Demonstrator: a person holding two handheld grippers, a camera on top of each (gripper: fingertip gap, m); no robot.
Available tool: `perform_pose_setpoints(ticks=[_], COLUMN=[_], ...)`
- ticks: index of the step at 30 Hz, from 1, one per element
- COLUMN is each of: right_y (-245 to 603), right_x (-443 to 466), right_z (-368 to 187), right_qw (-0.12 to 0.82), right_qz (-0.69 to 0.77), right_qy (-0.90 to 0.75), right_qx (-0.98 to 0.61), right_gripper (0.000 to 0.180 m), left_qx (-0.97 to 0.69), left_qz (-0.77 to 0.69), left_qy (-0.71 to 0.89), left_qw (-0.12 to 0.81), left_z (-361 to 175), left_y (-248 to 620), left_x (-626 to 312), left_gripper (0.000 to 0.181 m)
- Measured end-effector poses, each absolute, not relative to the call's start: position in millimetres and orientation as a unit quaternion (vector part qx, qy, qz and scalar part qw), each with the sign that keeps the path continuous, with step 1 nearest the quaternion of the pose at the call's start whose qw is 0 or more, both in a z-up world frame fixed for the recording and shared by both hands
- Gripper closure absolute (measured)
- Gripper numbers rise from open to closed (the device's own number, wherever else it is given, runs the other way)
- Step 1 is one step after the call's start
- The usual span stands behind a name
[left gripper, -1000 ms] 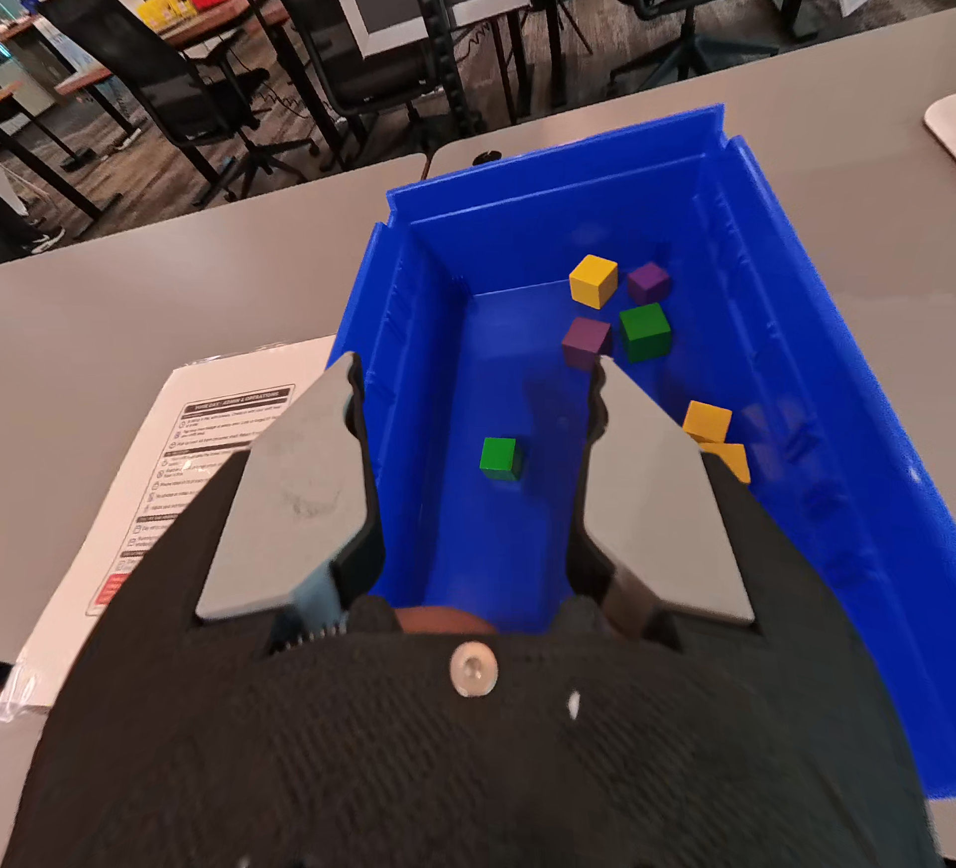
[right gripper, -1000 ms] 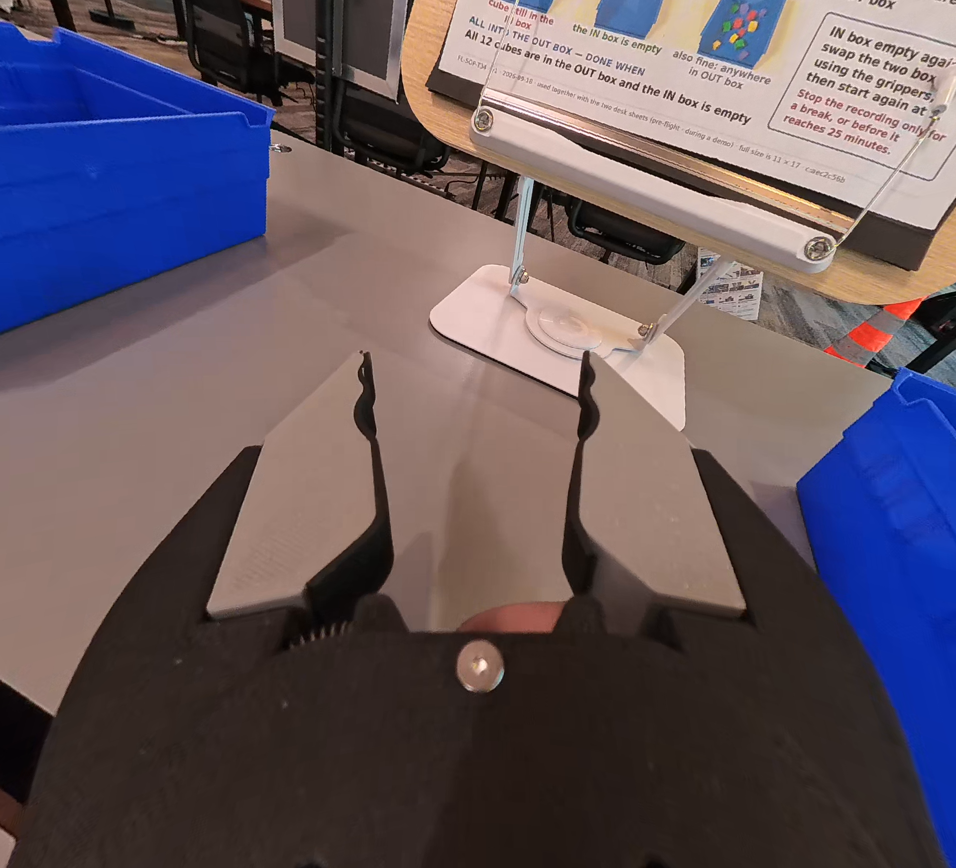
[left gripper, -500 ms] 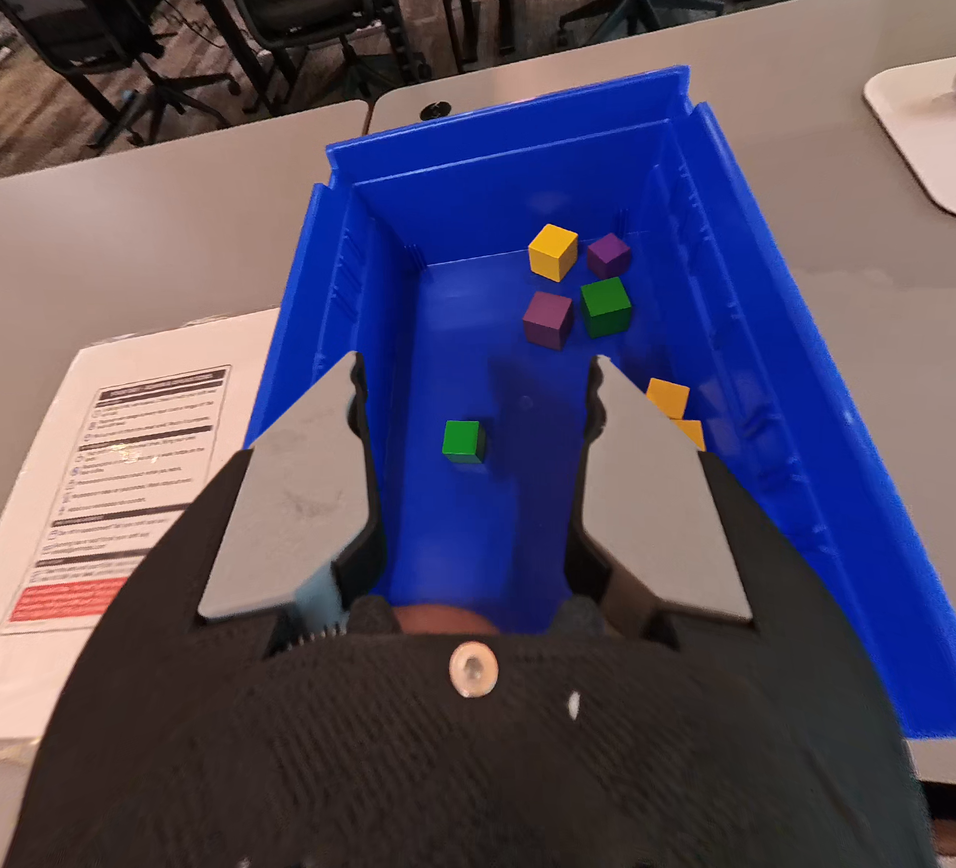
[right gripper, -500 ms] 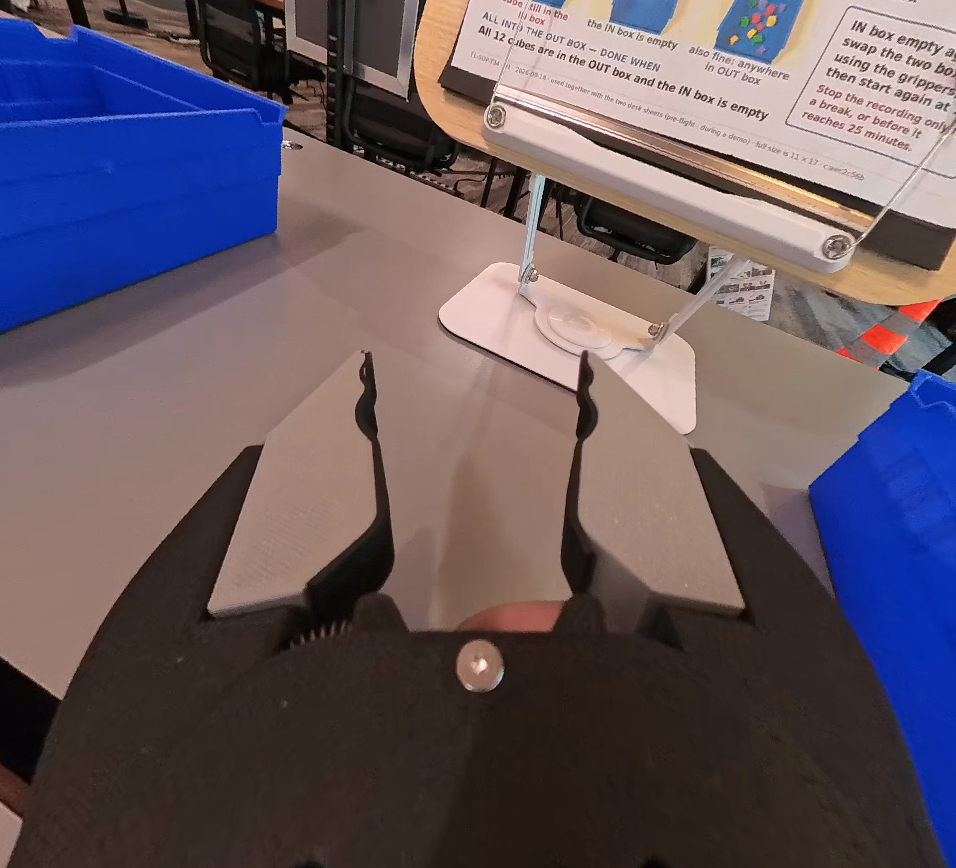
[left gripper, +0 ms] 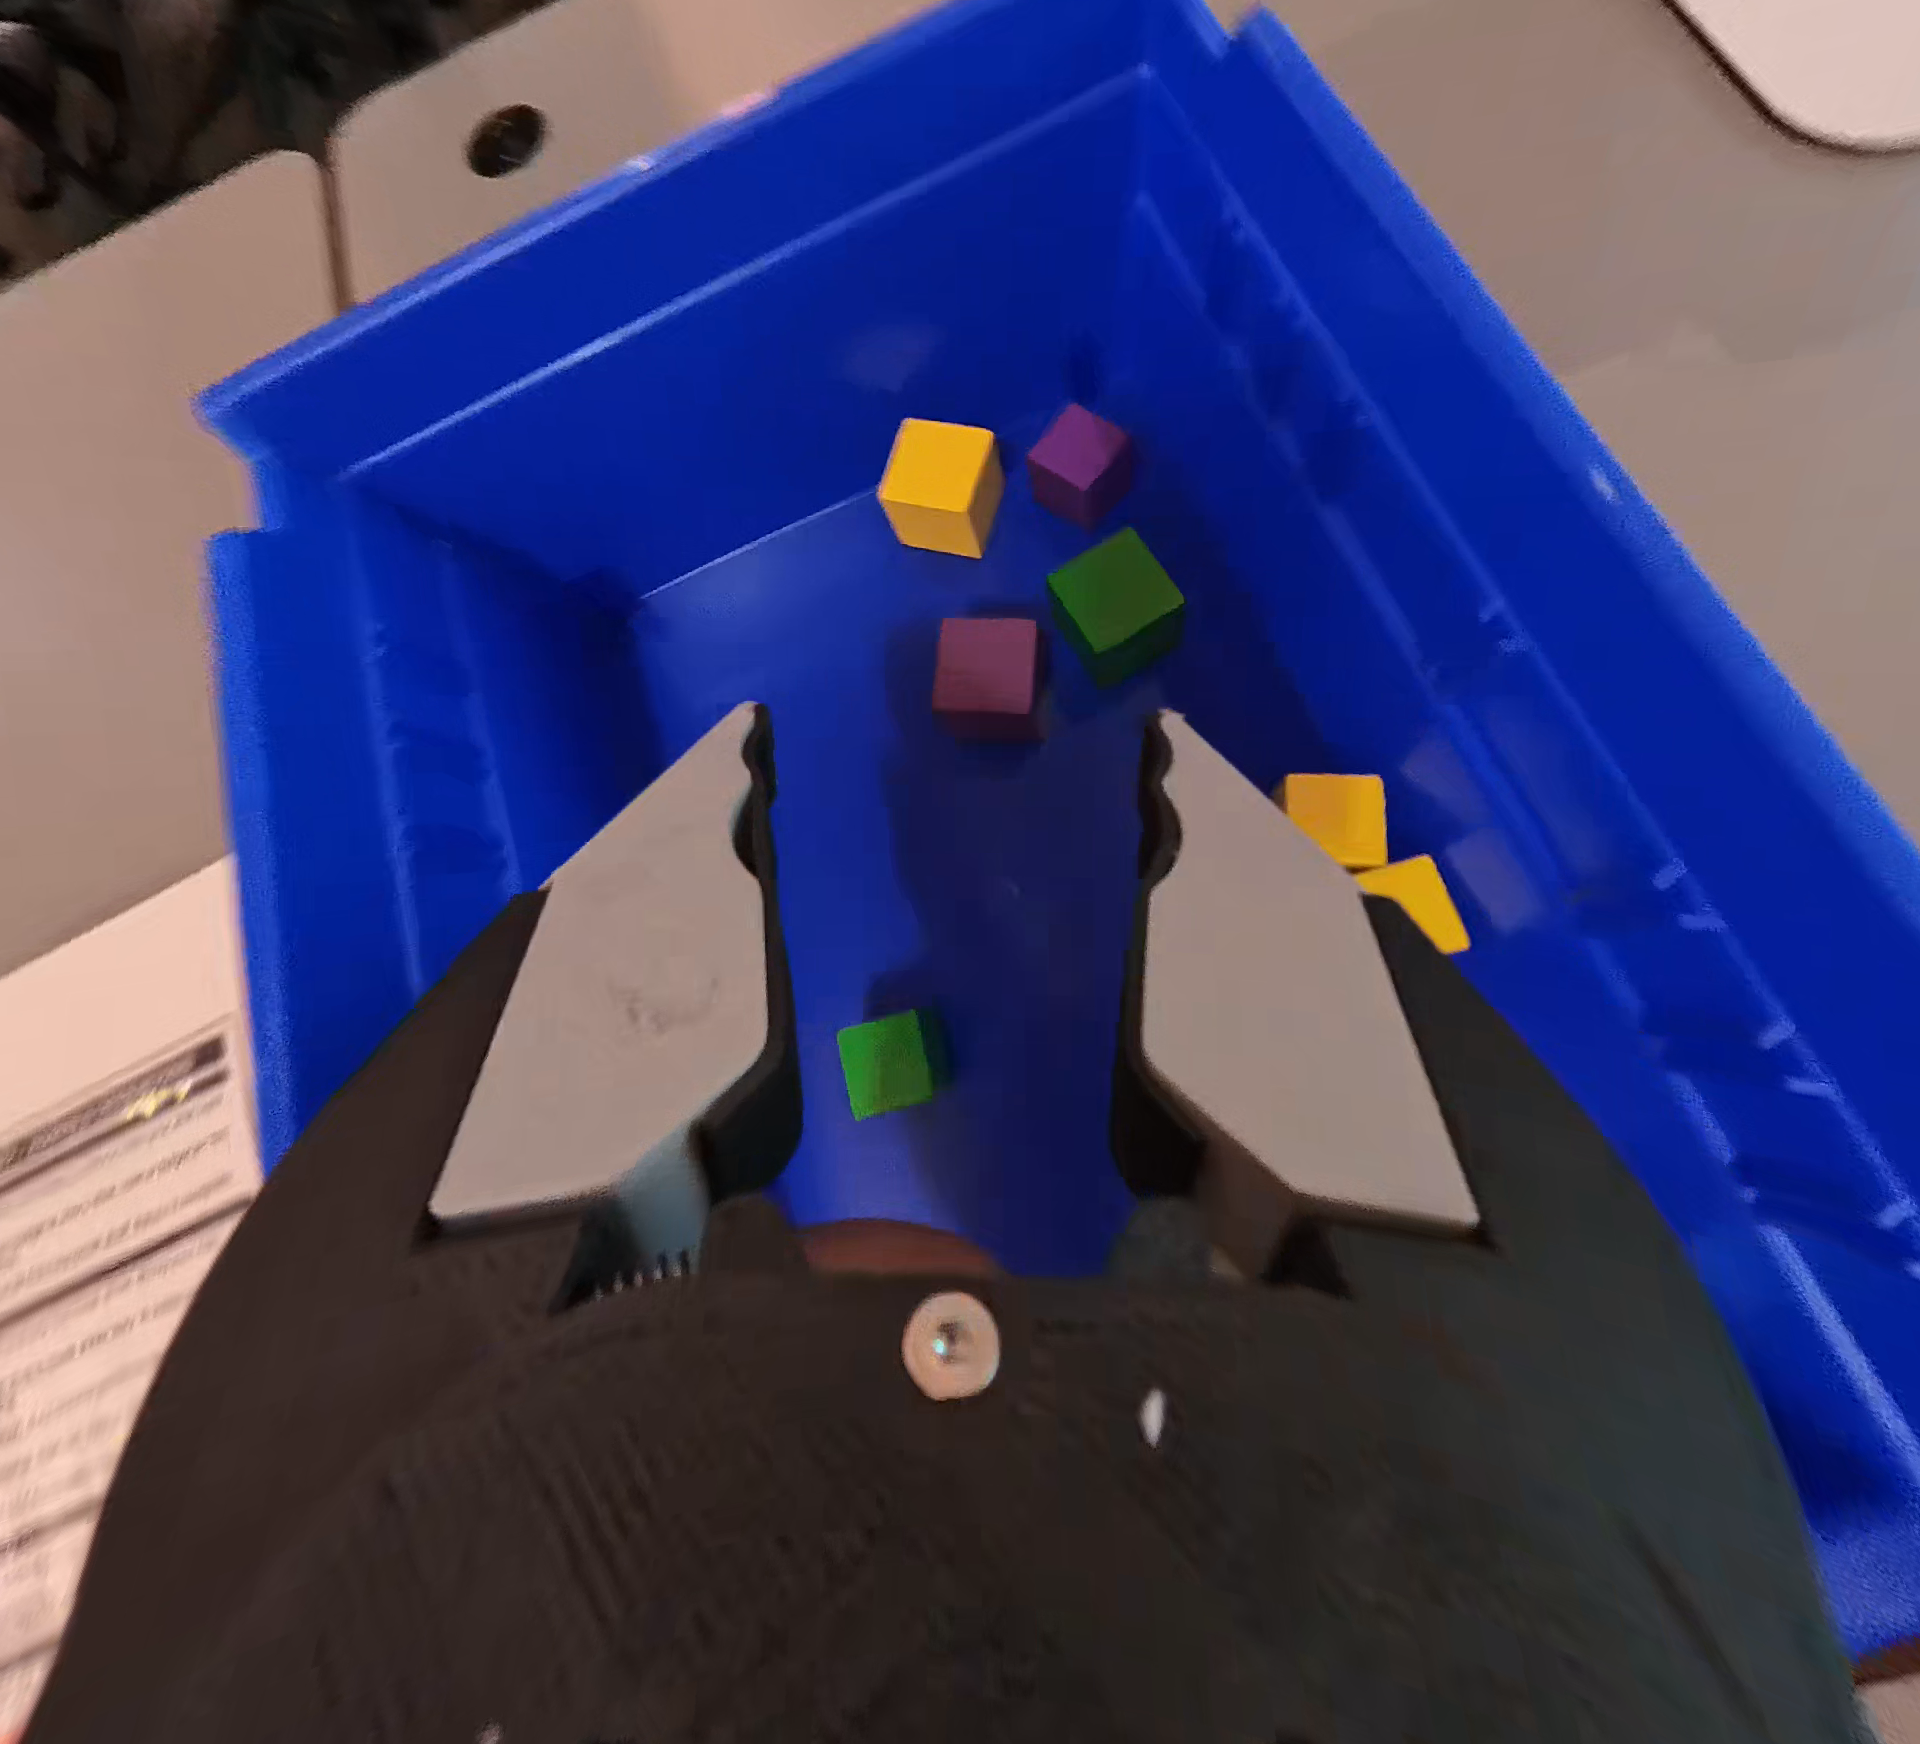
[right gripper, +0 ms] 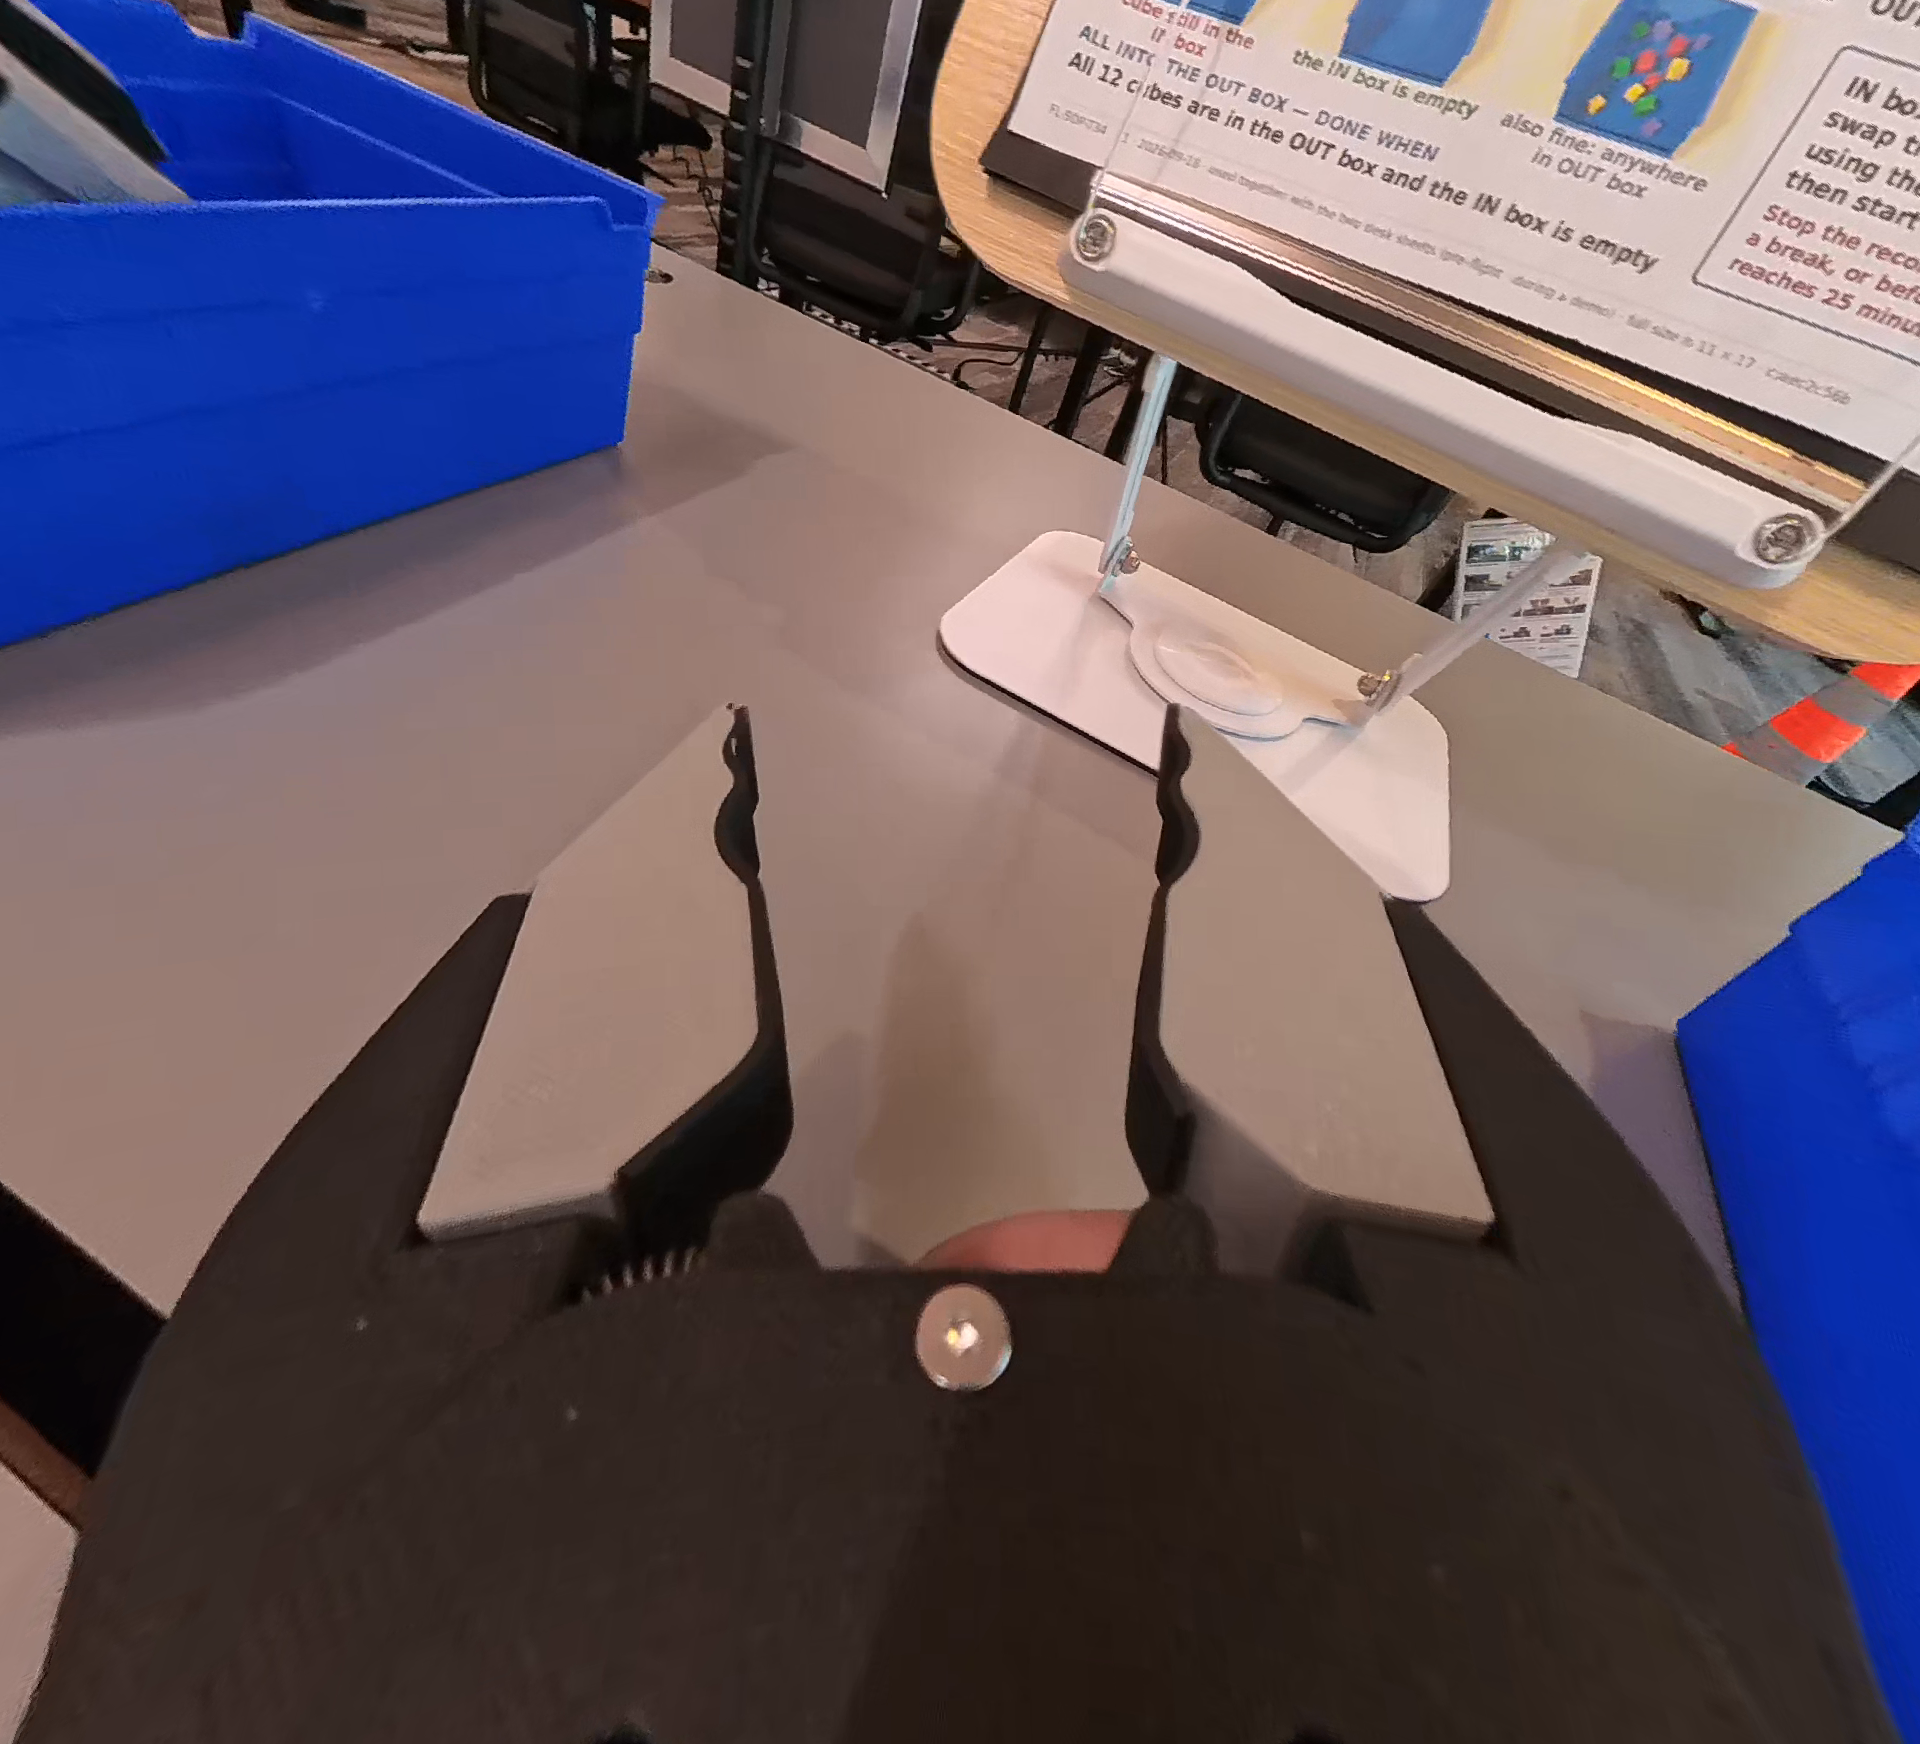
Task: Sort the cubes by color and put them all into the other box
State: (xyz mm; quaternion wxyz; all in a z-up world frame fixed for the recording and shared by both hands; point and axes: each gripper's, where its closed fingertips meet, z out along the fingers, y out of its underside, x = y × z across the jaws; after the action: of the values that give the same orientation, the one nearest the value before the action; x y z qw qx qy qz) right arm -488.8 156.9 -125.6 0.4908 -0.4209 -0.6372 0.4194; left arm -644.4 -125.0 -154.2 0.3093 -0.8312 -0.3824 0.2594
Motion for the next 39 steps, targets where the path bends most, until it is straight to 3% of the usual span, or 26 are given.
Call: perform_pose_setpoints(ticks=[8, 17, 21, 25, 30, 33, 39], right_y=[151.7, 150.7, 149.2, 148.1, 141.1, 128.9, 102.1], right_x=[-489.0, -486.9, -485.1, -484.3, -480.4, -474.1, -460.4], right_z=[-127.5, -123.0, -120.0, -120.0, -114.2, -110.6, -123.1], right_qw=[0.482, 0.485, 0.487, 0.484, 0.462, 0.424, 0.264], right_qz=[0.425, 0.430, 0.434, 0.436, 0.463, 0.497, 0.556], right_qy=[-0.643, -0.639, -0.637, -0.639, -0.643, -0.655, -0.692], right_qx=[-0.418, -0.413, -0.410, -0.409, -0.398, -0.379, -0.377], right_gripper=[0.105, 0.106, 0.107, 0.107, 0.107, 0.120, 0.110], left_qx=[-0.907, -0.916, -0.917, -0.918, -0.923, -0.912, -0.900], left_qz=[0.226, 0.211, 0.189, 0.184, 0.176, 0.180, 0.179], left_qy=[-0.291, -0.286, -0.290, -0.285, -0.254, -0.237, -0.123], left_qw=[0.205, 0.183, 0.199, 0.207, 0.230, 0.282, 0.378], left_z=[-188.2, -209.5, -212.2, -209.5, -183.0, -149.7, -91.3], left_y=[-126.3, -120.4, -117.5, -116.0, -117.8, -111.8, -72.8], left_x=[-664.0, -674.3, -671.6, -670.5, -656.7, -646.7, -603.3], left_gripper=[0.119, 0.120, 0.151, 0.154, 0.154, 0.154, 0.154])
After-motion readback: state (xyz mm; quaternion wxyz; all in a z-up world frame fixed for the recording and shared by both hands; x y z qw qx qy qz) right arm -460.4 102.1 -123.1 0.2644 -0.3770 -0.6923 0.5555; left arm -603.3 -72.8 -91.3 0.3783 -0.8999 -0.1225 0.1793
